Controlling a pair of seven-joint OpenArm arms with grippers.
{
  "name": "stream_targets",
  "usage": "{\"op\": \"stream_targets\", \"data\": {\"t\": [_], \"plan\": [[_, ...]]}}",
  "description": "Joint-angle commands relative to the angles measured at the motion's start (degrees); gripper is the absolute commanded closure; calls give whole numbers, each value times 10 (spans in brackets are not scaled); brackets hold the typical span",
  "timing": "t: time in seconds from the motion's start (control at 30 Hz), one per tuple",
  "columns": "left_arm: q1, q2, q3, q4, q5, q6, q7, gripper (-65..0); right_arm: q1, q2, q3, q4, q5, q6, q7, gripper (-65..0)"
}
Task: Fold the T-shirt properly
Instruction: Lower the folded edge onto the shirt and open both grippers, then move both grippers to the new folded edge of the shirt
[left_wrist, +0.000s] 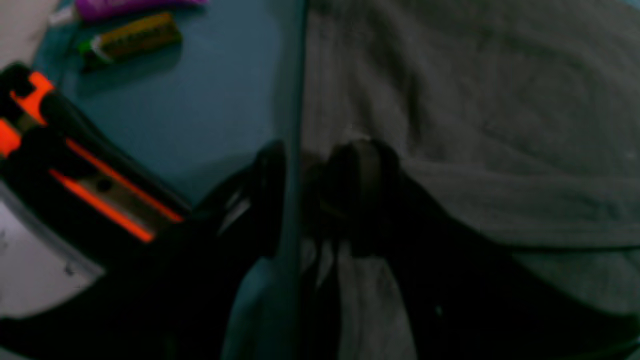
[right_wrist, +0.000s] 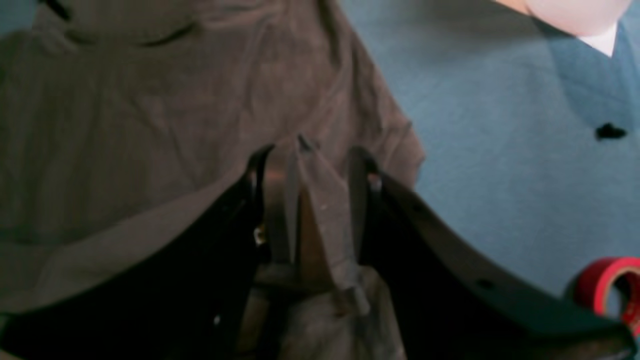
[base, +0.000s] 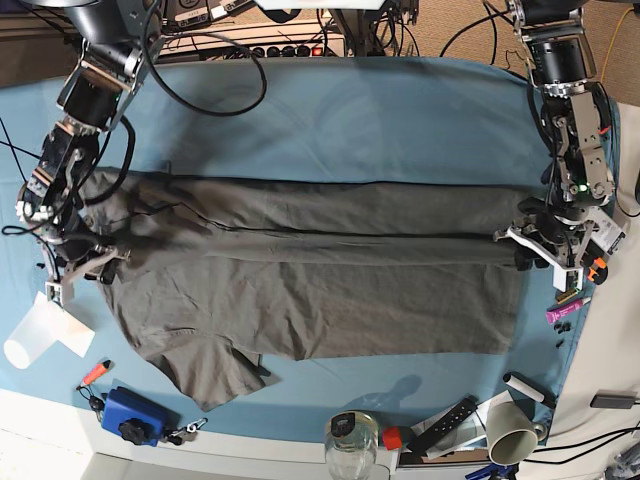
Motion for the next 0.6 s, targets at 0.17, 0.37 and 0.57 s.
{"op": "stream_targets", "data": {"t": [0.17,0.37,0.57], "plan": [[-14,-14,-5,37,-2,0,16,-218,42,12,30,11,45,2,-21,-181],[-14,-17,-10,95,-7,4,120,-218,41,35,47,25,112,3,-95,-181],[21,-17,-10,132,-18,2,153,-310,40,76,47,59,135,3,-160,-181]]}}
